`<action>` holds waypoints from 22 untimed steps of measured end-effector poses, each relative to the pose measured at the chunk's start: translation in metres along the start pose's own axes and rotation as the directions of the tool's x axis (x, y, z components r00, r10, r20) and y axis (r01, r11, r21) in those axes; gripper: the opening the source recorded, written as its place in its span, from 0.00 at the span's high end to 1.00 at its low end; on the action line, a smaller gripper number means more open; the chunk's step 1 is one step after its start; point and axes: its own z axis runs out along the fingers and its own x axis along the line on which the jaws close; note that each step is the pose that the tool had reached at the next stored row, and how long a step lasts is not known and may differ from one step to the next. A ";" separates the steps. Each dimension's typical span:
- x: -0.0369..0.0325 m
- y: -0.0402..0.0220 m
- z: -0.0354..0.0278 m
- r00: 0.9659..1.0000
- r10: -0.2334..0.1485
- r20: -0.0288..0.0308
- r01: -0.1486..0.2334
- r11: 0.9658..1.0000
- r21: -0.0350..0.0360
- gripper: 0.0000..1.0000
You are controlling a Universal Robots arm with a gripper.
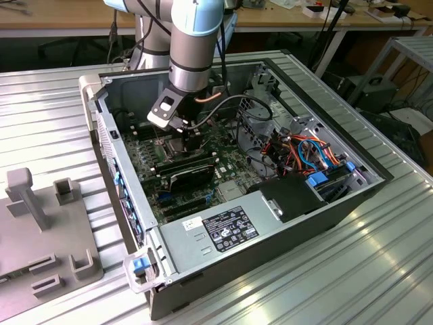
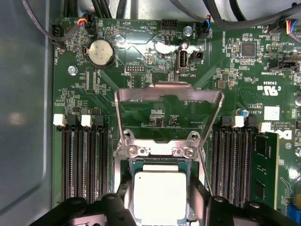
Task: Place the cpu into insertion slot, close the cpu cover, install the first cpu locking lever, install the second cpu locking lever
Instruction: 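Place the cpu into insertion slot, then close the cpu cover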
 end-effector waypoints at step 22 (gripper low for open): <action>-0.0004 0.0010 -0.0285 1.000 0.000 0.004 0.000 1.000 0.013 0.89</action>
